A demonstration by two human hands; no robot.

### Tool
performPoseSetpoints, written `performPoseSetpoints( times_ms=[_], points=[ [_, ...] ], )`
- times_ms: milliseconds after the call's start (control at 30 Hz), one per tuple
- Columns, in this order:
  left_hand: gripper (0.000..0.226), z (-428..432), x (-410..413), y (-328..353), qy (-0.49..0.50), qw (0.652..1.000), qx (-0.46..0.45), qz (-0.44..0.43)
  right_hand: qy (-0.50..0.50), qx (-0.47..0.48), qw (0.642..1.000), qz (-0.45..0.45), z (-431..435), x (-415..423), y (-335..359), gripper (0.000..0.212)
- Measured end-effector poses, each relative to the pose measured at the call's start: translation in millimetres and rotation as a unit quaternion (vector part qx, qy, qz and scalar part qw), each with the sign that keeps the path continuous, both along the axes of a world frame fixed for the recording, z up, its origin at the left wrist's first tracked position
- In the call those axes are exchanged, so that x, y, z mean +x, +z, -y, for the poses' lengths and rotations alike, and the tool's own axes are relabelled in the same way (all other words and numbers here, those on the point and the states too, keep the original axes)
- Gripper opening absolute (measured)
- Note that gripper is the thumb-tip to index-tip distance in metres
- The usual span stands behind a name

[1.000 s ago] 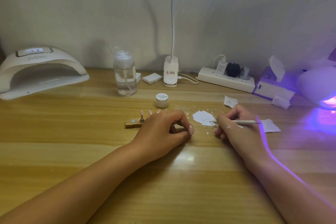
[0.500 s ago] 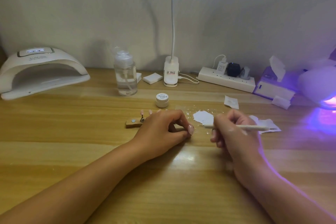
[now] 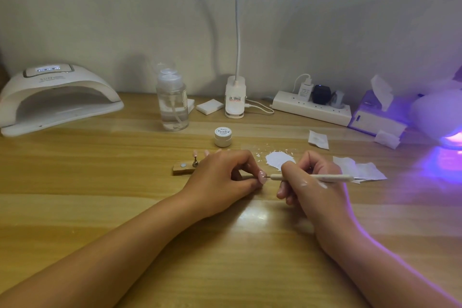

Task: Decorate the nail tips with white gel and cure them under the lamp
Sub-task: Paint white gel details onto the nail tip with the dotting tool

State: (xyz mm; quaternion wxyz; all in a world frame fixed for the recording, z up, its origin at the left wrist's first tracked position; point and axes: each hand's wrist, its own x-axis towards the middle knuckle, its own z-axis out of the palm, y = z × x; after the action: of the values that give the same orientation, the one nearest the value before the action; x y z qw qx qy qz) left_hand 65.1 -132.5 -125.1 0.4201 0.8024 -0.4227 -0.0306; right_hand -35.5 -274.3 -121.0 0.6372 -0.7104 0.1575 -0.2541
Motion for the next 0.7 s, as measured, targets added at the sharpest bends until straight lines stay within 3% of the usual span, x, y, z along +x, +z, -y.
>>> performPoseSetpoints(
  times_ms=[233, 700],
  points=[
    [0.018, -0.4, -0.1, -0.5, -0.002, 1.0, -0.001, -0.004, 0.005, -0.007, 1.0, 0.01, 0.6, -1.0, -0.2, 0.026],
    [0.016, 0.1, 1.3, -2.3, -0.005, 1.0, -0.002, -0.004, -0.009, -0.012, 1.0, -0.006, -0.6, -0.8, 0.5, 0.017]
  ],
)
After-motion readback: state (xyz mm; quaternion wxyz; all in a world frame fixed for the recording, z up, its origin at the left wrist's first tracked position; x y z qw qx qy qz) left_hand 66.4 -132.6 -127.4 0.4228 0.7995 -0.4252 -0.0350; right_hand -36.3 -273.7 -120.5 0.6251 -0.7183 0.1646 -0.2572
